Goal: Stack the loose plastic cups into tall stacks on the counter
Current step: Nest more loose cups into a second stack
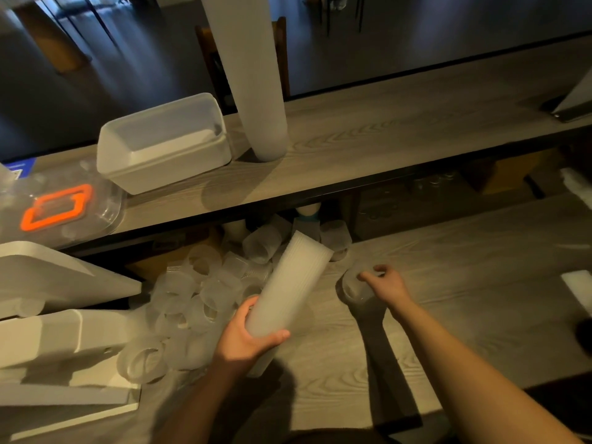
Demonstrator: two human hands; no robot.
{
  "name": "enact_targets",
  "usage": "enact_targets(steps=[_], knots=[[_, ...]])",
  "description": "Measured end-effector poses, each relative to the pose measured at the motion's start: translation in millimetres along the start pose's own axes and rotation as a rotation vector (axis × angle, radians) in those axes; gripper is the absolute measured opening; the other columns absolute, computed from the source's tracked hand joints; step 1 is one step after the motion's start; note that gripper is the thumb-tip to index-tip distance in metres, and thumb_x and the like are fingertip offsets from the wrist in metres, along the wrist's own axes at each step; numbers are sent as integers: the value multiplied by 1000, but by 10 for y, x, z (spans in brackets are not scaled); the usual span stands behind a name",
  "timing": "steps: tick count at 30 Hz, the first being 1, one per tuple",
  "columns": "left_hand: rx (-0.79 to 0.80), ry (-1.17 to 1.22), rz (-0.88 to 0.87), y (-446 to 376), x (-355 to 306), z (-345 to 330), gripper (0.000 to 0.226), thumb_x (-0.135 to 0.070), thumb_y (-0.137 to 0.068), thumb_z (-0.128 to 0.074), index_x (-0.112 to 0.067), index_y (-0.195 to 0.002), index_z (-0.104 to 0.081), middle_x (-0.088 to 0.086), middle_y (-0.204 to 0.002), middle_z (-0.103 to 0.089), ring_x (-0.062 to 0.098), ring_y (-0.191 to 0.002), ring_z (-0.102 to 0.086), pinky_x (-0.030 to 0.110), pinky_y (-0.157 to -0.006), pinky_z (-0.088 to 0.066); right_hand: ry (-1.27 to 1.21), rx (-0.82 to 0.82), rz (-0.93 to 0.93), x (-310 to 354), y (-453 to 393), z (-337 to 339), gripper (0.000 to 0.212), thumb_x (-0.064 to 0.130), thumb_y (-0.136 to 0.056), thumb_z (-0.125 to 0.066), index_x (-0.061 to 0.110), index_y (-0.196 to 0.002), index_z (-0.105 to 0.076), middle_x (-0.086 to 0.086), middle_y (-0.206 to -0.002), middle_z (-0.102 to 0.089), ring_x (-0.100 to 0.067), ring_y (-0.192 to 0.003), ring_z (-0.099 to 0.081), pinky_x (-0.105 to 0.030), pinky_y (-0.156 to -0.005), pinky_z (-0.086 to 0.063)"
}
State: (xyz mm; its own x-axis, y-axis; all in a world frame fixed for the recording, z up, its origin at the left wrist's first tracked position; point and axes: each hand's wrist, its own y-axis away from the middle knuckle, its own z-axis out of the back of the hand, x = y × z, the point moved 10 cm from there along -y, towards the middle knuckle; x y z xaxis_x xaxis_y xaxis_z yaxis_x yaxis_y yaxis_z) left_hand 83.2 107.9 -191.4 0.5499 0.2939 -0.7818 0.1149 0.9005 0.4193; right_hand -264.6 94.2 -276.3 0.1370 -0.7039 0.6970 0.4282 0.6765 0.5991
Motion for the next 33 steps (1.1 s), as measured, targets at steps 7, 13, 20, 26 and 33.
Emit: enact_targets(steps=[7, 13, 20, 26, 33], knots=[[-20, -53, -64, 92, -26, 37, 100, -68, -42, -82, -30, -129, -50, -9, -120, -58, 11, -107, -58, 26, -82, -51, -122, 55, 10, 76, 262, 0, 48, 34, -85, -74, 13, -125, -58, -8, -121, -60, -26, -115, -54, -41, -95, -48], [2, -131, -116, 200, -71, 80, 101, -70, -48, -82, -34, -134, -46, -15, -121, -55, 7, -106, -58, 33, -84, -57, -255, 189, 271, 750, 614, 69, 52, 44, -92, -63, 21, -137, -53, -3, -130, -58, -23, -118, -56, -37, -90, -49], [39, -151, -178, 377, -251, 71, 83, -36, -63, -92, -37, -130, -42, -16, -119, -50, 3, -96, -57, 10, -64, -51, -171, 351, 430, 1239, 985, -36, 60, 55, -79, -60, 28, -132, -57, 2, -126, -59, -18, -112, -57, -36, -91, -49], [50, -128, -174, 462, -210, 147, 80, -38, -63, -92, -40, -126, -43, -15, -116, -53, 11, -96, -61, 13, -64, -55, -76, 328, 518, 1380, 1181, -134, 40, 39, -97, -59, 35, -136, -52, 11, -131, -51, -7, -116, -49, -23, -84, -41], [93, -164, -168, 448, -166, 134, 84, -62, -57, -86, -46, -126, -40, -20, -119, -52, 8, -104, -61, 33, -81, -60, -84, 368, 487, 1284, 1434, -426, 63, 68, -88, -50, 29, -138, -52, 8, -132, -52, -10, -122, -49, -29, -98, -39]])
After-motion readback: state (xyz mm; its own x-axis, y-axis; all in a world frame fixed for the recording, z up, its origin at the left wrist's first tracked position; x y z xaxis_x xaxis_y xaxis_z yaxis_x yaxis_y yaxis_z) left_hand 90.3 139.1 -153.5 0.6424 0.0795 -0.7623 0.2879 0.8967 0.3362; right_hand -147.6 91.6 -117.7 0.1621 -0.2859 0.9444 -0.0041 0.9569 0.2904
